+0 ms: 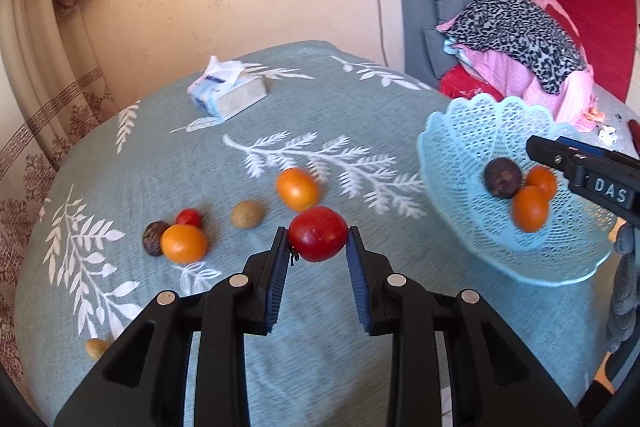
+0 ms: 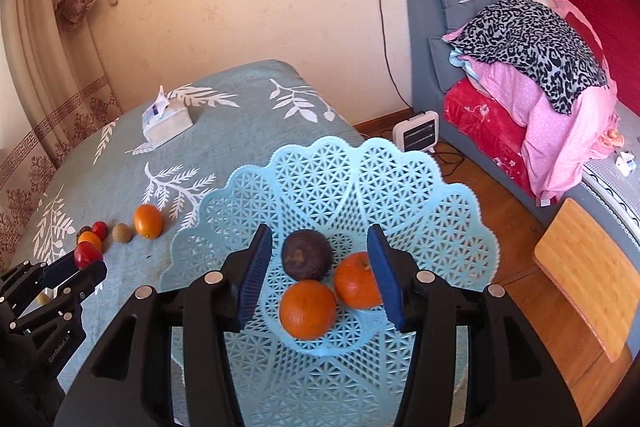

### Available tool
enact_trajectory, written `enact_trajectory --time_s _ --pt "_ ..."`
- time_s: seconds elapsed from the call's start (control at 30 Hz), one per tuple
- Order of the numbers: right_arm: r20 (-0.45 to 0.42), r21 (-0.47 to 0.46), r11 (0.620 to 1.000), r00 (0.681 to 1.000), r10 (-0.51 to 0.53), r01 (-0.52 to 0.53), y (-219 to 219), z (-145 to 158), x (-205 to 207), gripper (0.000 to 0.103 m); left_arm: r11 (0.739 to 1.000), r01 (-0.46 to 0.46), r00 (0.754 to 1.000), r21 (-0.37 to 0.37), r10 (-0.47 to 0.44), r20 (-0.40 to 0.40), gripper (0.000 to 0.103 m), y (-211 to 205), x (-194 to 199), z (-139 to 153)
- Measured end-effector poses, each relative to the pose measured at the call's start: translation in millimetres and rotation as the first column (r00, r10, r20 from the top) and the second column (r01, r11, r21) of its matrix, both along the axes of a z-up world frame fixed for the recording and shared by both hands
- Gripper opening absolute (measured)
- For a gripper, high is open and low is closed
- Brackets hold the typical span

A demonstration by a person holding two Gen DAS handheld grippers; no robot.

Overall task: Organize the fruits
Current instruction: 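Carry the orange and tomato into the blue basket and open both tools, then move both open tools back over the remaining fruit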

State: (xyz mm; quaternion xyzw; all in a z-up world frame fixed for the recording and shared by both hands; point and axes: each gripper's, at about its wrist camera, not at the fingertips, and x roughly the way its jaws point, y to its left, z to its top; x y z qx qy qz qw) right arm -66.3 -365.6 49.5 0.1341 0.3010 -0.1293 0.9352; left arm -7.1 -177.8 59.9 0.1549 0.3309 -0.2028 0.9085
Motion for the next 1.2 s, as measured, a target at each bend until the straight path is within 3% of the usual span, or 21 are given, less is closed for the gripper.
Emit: enact_trajectory --time_s 0.7,0.77,0.83,1.03,1.13,1.2 --pt "0.031 0.018 0.996 0.996 -0.084 0.083 -27 5 -15 0.051 0.974 0.206 0.975 -0.095 -0.213 -0.067 0.031 -77 -17 5" --pt "0.03 0.018 0.996 0.996 -0.084 0.084 -27 4 -14 0.051 0.973 0.207 0.974 -0.098 -0.215 -0.077 0.04 -78 -17 3" --pt "0.03 0.021 0.996 0.996 -0.086 0.085 -27 4 -14 0.051 0.975 0.197 0.976 -0.102 -0.205 -0.073 0.064 -77 -17 4" --pt "0.034 0.022 0.996 0.995 -0.09 0.089 -26 5 -15 0.053 0.977 0.173 0.981 -0.121 -0.182 -0.071 0.082 -67 -13 7" --pt "0.031 0.019 0.997 0.996 -0.081 0.081 -24 5 -14 0.053 0.98 0.158 0.983 -0.124 -0.168 -0.072 0.086 -62 -11 8" --pt "0.027 0.015 0.997 0.997 -0.073 0.073 -21 4 -13 0.058 0.982 0.142 0.986 -0.122 -0.151 -0.07 0.087 -58 -8 8"
